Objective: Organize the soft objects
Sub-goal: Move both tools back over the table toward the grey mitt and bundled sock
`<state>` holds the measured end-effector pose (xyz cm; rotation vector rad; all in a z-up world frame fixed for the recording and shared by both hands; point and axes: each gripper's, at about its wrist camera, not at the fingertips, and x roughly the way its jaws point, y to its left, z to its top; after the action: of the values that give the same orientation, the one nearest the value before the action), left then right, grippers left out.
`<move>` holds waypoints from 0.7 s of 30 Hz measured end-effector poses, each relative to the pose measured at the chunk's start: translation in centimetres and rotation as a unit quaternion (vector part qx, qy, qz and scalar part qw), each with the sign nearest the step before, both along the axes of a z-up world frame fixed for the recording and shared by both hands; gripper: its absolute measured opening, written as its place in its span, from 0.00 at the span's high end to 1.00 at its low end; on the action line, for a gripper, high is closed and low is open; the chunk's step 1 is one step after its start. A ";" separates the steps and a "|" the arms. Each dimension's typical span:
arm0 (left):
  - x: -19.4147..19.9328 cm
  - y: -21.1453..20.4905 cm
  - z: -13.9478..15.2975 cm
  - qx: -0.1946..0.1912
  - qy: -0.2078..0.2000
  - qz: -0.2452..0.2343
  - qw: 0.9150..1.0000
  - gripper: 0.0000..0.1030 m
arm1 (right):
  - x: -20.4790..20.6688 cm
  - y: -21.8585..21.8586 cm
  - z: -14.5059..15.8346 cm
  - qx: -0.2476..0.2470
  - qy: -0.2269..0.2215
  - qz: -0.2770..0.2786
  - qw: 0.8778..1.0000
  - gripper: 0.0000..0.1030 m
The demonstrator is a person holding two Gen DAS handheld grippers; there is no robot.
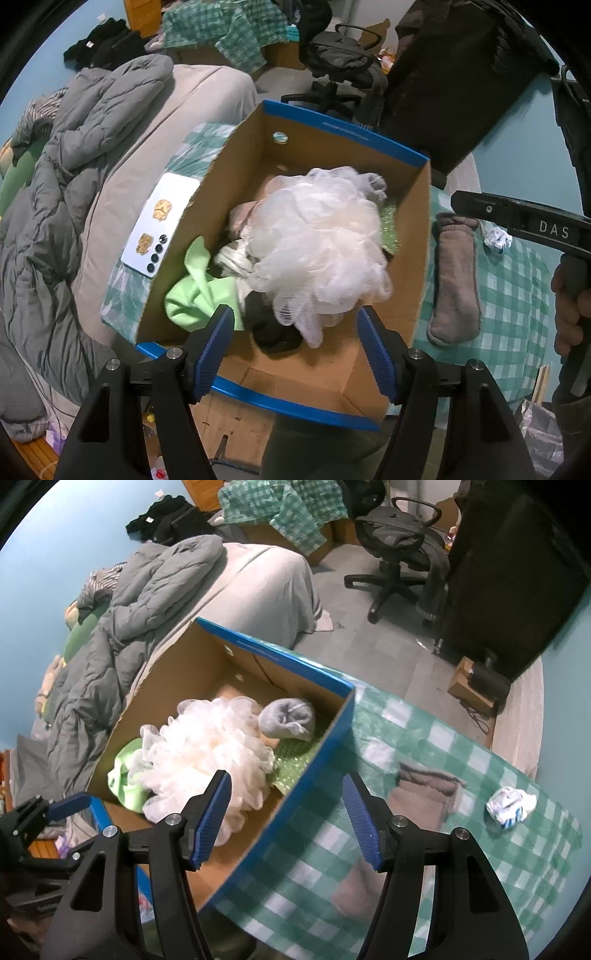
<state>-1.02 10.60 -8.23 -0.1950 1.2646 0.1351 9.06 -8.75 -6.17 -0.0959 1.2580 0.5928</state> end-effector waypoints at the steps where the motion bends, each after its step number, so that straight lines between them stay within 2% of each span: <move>1: 0.1 -0.3 0.1 0.000 0.000 -0.002 1.000 0.31 | -0.1 -0.5 0.2 -0.003 -0.002 0.000 1.000 0.38; 21: 1.9 -8.9 1.0 0.008 -0.004 -0.067 0.998 0.31 | -0.5 -10.8 0.5 -0.022 -0.001 -0.059 0.998 0.36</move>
<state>0.88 1.73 -7.21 -0.0962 1.2634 0.0293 8.59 -19.56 -5.62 -0.0585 1.2647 0.4637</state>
